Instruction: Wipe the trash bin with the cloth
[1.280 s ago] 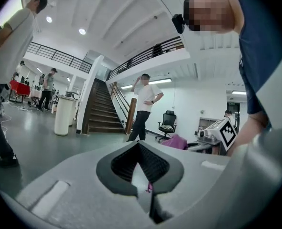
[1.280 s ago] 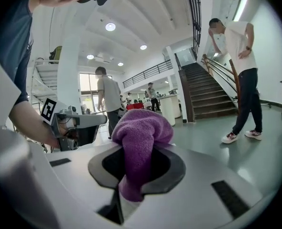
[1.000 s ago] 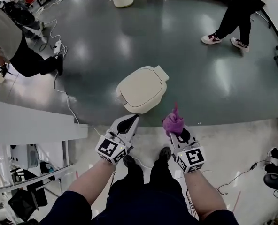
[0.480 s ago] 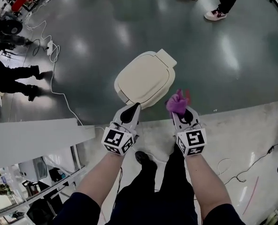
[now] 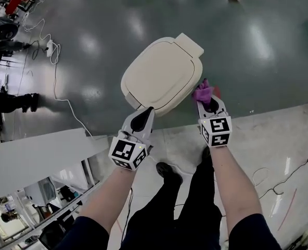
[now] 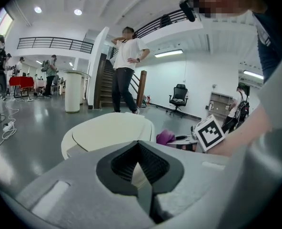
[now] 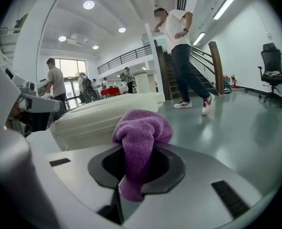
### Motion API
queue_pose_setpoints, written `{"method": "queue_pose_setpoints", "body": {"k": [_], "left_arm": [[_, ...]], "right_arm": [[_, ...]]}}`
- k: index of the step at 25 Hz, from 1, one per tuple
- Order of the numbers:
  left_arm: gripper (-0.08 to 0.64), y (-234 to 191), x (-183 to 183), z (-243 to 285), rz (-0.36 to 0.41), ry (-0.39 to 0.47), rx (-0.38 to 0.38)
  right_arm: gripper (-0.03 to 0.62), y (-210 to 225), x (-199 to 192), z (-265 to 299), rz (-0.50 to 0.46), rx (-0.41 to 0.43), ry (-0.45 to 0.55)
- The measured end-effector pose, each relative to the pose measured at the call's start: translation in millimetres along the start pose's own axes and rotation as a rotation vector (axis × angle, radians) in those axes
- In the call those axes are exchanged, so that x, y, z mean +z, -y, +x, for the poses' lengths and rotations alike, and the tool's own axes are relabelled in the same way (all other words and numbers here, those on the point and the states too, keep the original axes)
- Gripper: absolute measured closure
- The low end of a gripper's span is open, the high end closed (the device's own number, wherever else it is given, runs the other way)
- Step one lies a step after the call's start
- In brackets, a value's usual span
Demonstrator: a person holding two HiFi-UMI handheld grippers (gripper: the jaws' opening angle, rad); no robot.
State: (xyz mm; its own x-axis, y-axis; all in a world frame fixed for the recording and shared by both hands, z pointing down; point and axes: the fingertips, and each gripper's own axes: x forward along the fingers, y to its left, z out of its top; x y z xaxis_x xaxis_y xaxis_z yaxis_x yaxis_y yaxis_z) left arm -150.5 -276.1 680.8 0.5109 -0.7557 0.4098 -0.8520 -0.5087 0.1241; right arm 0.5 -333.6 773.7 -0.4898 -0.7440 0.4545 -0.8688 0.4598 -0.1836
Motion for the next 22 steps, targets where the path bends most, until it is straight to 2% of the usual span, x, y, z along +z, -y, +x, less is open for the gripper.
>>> {"method": "queue_pose_setpoints", "body": {"k": [6,11,22], "left_arm": [[0.572,1.8,-10.0,11.4,0.035,-0.006,-0.03],[0.572,2.4,-9.4,11.0,0.022,0.016,-0.04],[0.572,0.7,-10.4,10.9,-0.003,0.074,-0.043]], "right_arm": [[0.515,4.7,-10.8,32.9,-0.022,0.033,0.005],[0.515,10.5,-22.2,51.0,-0.047,0.047,0.005],[0.515,29.8,-123.3,111.8,-0.078,0.031,-0.149]]}}
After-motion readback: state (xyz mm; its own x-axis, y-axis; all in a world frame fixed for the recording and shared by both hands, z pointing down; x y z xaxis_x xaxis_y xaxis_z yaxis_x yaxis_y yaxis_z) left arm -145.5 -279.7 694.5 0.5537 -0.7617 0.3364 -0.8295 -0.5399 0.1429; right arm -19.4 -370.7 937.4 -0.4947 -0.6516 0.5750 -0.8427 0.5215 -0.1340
